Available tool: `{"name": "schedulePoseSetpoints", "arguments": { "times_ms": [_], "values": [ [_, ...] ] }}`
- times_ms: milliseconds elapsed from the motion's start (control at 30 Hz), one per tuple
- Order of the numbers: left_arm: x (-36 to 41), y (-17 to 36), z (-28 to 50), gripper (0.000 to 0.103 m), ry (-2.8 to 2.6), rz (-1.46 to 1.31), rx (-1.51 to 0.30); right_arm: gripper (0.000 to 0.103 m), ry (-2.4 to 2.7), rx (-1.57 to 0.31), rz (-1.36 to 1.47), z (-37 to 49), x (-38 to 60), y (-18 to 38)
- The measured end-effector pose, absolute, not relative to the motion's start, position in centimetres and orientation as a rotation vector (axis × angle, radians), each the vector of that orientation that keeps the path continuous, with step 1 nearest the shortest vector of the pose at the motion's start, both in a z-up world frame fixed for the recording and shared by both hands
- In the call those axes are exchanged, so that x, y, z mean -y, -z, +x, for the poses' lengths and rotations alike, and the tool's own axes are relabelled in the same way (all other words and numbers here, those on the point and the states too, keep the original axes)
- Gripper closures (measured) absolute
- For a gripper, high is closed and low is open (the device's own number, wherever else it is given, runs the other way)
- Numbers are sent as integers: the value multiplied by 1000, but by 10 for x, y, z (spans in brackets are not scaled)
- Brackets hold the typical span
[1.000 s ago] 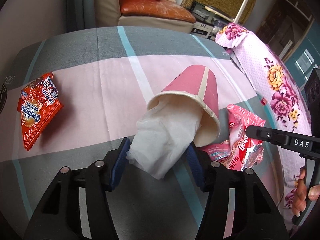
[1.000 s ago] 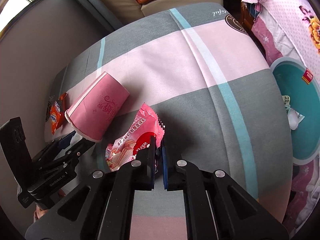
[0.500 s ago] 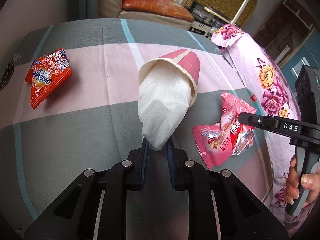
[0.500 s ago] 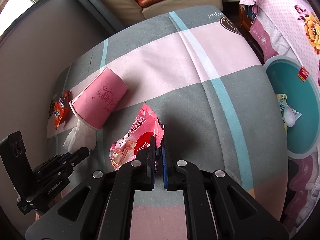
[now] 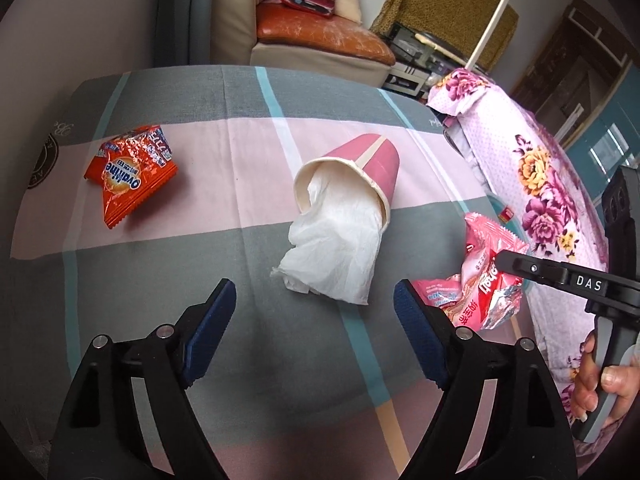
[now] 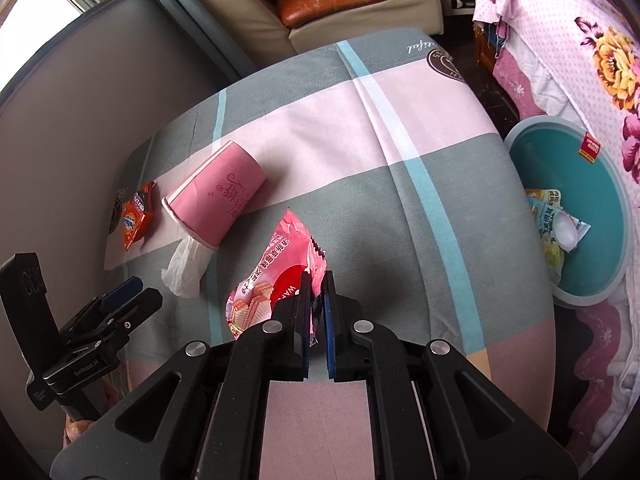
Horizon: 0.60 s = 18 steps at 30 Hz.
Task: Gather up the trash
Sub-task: 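Grasp the white tissue with the left tool while the right tool grasps the pink wafer wrapper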
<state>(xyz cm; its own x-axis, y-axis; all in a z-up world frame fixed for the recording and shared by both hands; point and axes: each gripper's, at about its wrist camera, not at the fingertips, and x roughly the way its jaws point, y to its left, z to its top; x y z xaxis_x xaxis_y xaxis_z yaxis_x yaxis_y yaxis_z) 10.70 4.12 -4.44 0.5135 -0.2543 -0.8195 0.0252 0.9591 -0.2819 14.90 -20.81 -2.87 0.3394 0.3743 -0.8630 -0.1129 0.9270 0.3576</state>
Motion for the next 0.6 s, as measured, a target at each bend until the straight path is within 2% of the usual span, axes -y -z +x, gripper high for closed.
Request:
{"name": "schedulePoseSetpoints", "arguments": {
  "times_ms": [367,467,533,600],
  "values": [
    [-13,69,154,22,210,-96,-1070,97,-309,-1201,255,159,208,33],
    [-7,75,158,43,228,-68,-1085,97,-312,-1206,255,163,205,35],
    [-6,79,159,69,226,-62,-1099,97,-314,-1208,254,165,205,36],
    [-5,81,158,79,212,-57,-1094,97,-315,-1208,255,165,205,37]
  ]
}}
